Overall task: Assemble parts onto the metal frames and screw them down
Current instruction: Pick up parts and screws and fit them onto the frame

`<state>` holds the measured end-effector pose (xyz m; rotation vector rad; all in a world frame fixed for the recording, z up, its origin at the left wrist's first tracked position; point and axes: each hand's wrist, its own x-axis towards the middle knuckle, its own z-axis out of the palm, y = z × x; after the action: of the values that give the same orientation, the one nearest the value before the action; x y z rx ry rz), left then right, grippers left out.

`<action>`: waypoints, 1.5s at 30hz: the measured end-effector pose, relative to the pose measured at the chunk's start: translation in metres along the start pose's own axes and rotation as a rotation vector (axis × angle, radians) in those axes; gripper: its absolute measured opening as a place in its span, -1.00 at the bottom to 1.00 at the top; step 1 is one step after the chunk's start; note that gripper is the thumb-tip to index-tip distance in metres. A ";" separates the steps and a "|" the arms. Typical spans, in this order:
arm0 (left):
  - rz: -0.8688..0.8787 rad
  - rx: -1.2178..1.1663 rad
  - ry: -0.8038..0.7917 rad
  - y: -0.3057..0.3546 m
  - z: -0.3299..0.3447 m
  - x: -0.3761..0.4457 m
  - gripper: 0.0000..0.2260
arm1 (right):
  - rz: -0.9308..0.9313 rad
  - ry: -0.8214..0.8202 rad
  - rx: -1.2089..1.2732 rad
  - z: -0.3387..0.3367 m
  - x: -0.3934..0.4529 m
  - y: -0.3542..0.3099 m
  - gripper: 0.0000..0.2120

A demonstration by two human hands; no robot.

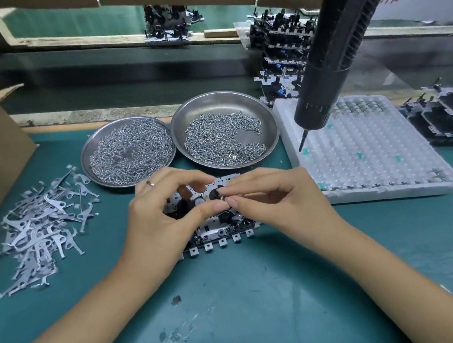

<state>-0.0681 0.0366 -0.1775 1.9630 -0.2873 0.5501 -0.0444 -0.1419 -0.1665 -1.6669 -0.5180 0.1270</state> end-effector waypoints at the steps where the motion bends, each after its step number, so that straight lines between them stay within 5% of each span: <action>1: -0.005 0.003 -0.004 0.000 0.000 0.000 -0.78 | -0.015 0.002 -0.021 0.000 0.000 0.001 -0.81; 14: -0.035 -0.007 -0.154 0.003 -0.013 -0.005 -0.77 | -0.311 0.044 -0.389 0.013 -0.006 0.008 -0.85; 19: -0.090 -0.004 -0.081 -0.003 -0.022 -0.013 -0.91 | -0.436 -0.034 -0.562 0.020 -0.007 0.017 -0.87; 25: -0.170 -0.026 0.006 -0.004 -0.022 -0.014 -0.84 | -0.506 -0.028 -0.622 0.021 -0.006 0.022 -0.89; 39: -0.152 0.028 -0.032 0.001 -0.022 -0.015 -0.84 | -0.511 -0.031 -0.639 0.023 -0.007 0.022 -0.93; 45: 0.042 0.283 -0.253 0.000 -0.024 -0.017 -0.73 | -0.443 -0.107 -0.616 0.021 -0.009 0.020 -0.88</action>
<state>-0.0890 0.0573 -0.1769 2.3099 -0.4291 0.3839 -0.0547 -0.1282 -0.1908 -2.0958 -1.0720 -0.2996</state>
